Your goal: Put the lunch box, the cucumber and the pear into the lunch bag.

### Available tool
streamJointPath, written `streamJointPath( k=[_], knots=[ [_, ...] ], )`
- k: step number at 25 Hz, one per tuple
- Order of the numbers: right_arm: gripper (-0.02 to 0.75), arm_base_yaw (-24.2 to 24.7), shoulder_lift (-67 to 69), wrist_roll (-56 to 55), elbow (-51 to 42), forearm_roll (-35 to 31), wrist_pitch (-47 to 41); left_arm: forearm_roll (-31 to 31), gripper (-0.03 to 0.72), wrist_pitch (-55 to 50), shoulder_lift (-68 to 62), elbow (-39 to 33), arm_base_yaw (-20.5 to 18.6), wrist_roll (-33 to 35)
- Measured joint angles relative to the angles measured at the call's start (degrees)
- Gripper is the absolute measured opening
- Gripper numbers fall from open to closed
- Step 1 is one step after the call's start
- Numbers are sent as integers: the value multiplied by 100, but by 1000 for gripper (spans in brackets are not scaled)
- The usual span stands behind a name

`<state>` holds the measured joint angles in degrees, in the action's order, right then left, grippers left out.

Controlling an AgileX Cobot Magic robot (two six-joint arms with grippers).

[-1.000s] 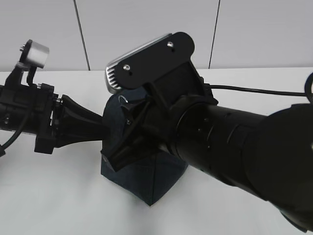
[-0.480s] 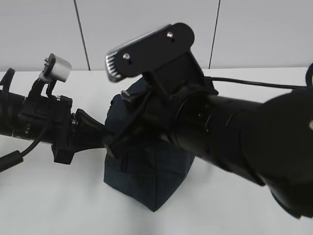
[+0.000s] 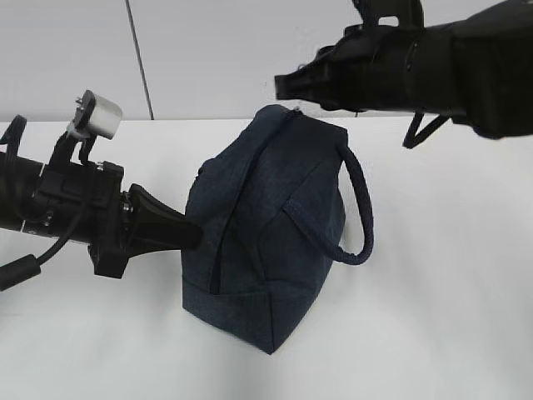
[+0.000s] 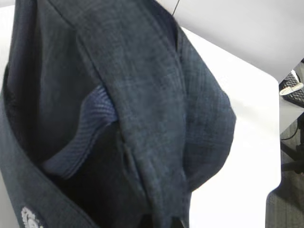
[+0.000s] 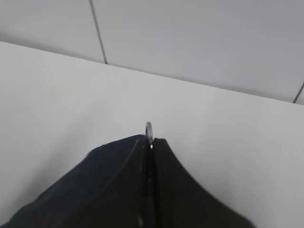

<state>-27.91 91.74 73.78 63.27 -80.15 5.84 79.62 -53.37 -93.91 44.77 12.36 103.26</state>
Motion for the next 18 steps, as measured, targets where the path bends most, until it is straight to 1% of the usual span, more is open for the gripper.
streamJointPath(
  k=[3, 6, 10, 14, 16, 18],
  knots=[
    [0, 624, 586, 0, 433, -235, -584, -17, 4, 0, 0, 0, 0, 6],
    [0, 1006, 1104, 0, 791, -432, -947, -43, 4, 0, 0, 0, 0, -22],
    [0, 1325, 1663, 0, 1099, -576, -1190, -56, 4, 17, 0, 0, 0, -102],
    [0, 1690, 2153, -11, 1186, -709, -1784, -77, 4, 58, 0, 0, 0, -177],
    [0, 1803, 2345, -33, 1189, -742, -2063, -77, 4, 73, 0, 0, 0, -183],
    [1, 1841, 2392, -33, 1199, -742, -2141, -77, 4, 84, 0, 0, 5, -218]
  ],
)
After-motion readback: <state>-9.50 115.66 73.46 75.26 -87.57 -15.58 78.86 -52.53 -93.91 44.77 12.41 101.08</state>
